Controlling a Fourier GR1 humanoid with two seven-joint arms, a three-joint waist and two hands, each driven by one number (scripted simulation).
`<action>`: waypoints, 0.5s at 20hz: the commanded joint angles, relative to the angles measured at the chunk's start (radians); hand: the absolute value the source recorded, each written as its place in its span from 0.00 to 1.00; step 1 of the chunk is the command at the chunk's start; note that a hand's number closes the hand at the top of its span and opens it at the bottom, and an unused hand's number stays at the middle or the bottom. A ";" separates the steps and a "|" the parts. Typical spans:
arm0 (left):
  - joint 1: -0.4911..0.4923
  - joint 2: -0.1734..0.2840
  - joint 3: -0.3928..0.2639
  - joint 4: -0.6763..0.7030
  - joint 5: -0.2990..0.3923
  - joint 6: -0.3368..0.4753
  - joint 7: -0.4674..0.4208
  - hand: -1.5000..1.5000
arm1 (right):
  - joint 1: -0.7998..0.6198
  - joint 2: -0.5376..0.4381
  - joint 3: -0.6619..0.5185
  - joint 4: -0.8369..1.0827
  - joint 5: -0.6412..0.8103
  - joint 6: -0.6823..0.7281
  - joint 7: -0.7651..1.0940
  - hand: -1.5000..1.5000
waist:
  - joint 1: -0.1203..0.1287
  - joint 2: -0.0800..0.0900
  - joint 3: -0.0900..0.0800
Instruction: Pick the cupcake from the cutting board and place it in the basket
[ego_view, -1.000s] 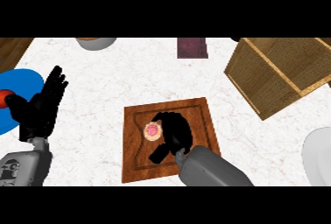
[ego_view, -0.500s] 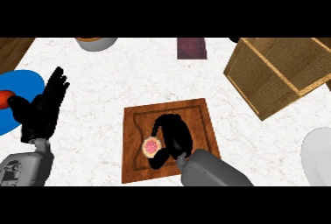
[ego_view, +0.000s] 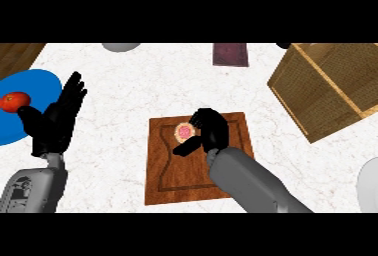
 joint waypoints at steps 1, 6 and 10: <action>-0.040 -0.009 -0.011 -0.001 -0.006 0.007 0.017 0.50 | -0.056 0.010 -0.069 0.105 -0.007 -0.226 -0.010 1.00 | 0.025 0.021 0.003; -0.026 -0.013 -0.021 0.024 -0.009 -0.006 0.006 0.50 | -0.130 0.010 -0.087 0.080 -0.002 -0.447 -0.091 1.00 | 0.029 0.015 0.002; -0.029 -0.006 -0.011 0.024 -0.002 -0.009 0.027 0.50 | -0.245 0.010 -0.108 0.098 0.008 -0.545 -0.091 1.00 | 0.016 0.006 0.000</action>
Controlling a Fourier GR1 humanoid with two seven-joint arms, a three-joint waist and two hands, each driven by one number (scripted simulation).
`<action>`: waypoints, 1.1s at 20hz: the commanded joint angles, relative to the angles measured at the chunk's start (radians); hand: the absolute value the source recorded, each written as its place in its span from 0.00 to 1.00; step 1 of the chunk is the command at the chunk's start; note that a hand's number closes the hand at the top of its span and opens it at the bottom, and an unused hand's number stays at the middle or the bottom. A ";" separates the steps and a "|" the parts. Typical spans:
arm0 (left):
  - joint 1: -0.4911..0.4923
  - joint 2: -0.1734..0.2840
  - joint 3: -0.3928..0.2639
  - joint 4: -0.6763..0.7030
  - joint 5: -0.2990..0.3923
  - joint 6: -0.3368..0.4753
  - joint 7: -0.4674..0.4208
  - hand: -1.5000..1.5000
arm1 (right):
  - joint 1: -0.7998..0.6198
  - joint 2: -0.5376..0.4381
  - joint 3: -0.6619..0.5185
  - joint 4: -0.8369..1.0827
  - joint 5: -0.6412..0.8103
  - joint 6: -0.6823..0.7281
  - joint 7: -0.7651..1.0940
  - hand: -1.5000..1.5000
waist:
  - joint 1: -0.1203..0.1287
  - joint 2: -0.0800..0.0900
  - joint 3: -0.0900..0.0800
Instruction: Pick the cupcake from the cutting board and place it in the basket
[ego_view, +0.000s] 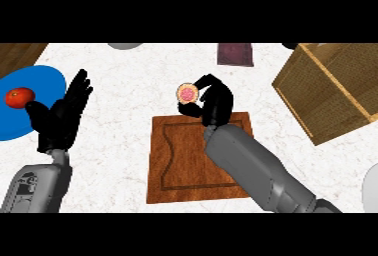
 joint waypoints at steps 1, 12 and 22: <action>0.017 -0.019 -0.015 -0.001 -0.019 0.016 -0.028 0.50 | -0.121 0.007 0.012 0.029 0.008 -0.197 0.065 1.00 | 0.001 -0.007 -0.002; 0.054 0.023 0.040 -0.013 0.001 0.006 -0.007 0.50 | -0.473 0.007 -0.014 0.336 0.094 -0.152 0.358 1.00 | -0.057 -0.020 -0.003; 0.067 0.043 0.072 0.011 0.015 -0.013 -0.030 0.50 | -0.625 -0.085 -0.134 0.517 0.123 -0.115 0.365 1.00 | -0.069 -0.015 -0.003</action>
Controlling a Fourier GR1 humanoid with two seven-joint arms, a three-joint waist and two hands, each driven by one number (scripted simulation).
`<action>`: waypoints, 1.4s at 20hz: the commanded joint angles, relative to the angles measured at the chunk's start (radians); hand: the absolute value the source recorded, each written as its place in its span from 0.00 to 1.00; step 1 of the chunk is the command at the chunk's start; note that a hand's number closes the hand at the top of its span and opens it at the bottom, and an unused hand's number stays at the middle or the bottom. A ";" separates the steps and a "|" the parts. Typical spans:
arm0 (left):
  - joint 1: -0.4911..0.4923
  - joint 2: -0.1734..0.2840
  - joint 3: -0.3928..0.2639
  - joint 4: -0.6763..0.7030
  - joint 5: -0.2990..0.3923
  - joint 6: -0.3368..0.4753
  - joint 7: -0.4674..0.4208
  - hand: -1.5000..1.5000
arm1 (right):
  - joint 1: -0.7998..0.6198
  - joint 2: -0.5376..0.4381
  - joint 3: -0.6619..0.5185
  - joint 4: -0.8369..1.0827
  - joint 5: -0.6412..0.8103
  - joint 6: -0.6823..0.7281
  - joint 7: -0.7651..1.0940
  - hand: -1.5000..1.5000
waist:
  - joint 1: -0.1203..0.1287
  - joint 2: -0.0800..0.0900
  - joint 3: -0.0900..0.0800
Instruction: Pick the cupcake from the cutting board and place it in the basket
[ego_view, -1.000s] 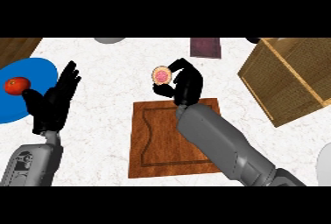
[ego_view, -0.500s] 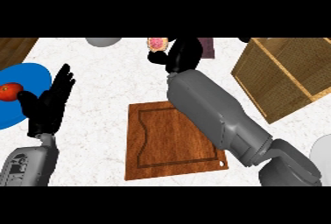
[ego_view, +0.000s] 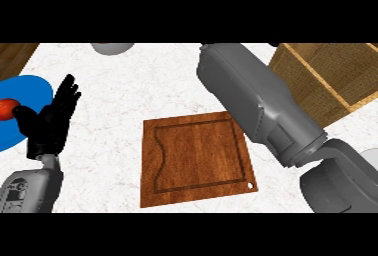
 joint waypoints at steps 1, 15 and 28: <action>0.010 0.005 -0.013 -0.060 0.010 -0.020 0.042 0.50 | -0.058 -0.057 -0.040 0.100 0.010 -0.002 0.015 1.00 | 0.016 0.007 0.001; -0.020 -0.007 -0.001 0.001 0.004 -0.018 -0.004 0.50 | -0.040 -0.176 -0.085 0.207 0.019 0.203 -0.016 1.00 | 0.018 0.015 0.001; -0.024 0.014 0.012 -0.036 0.000 -0.020 0.058 0.50 | 0.175 -0.241 -0.188 0.129 -0.039 0.181 -0.169 1.00 | -0.002 0.006 0.002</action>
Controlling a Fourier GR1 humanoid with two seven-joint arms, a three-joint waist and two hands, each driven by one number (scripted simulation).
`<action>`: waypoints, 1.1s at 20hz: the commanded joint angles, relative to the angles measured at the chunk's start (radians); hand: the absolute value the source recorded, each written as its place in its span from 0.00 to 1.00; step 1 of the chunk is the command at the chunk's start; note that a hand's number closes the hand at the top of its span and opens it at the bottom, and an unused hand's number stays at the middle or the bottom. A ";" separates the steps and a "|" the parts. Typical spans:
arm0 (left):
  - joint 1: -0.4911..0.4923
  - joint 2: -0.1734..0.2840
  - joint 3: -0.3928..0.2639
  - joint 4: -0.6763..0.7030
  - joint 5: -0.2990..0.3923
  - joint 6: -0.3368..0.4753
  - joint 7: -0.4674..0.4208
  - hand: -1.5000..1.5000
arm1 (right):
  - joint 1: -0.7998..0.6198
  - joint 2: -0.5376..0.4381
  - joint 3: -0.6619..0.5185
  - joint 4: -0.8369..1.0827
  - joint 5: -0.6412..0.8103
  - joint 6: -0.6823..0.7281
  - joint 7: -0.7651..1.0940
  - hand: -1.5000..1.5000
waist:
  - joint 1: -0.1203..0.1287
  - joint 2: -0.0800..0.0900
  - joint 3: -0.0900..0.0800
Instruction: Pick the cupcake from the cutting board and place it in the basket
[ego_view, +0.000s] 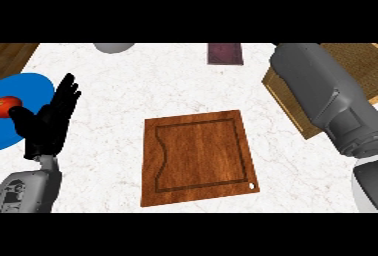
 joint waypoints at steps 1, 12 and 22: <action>0.042 -0.023 -0.007 -0.009 -0.008 0.010 -0.032 0.50 | 0.077 -0.064 -0.049 -0.073 -0.034 0.060 -0.095 1.00 | -0.015 -0.006 0.000; 0.013 -0.026 -0.014 -0.019 -0.028 0.029 0.007 0.50 | 0.085 -0.106 0.198 0.101 0.230 0.298 -0.162 1.00 | -0.008 -0.006 -0.007; -0.017 0.008 0.021 -0.009 0.012 -0.014 0.036 0.50 | 0.005 -0.073 0.278 0.106 0.349 0.402 -0.020 1.00 | 0.003 -0.001 0.000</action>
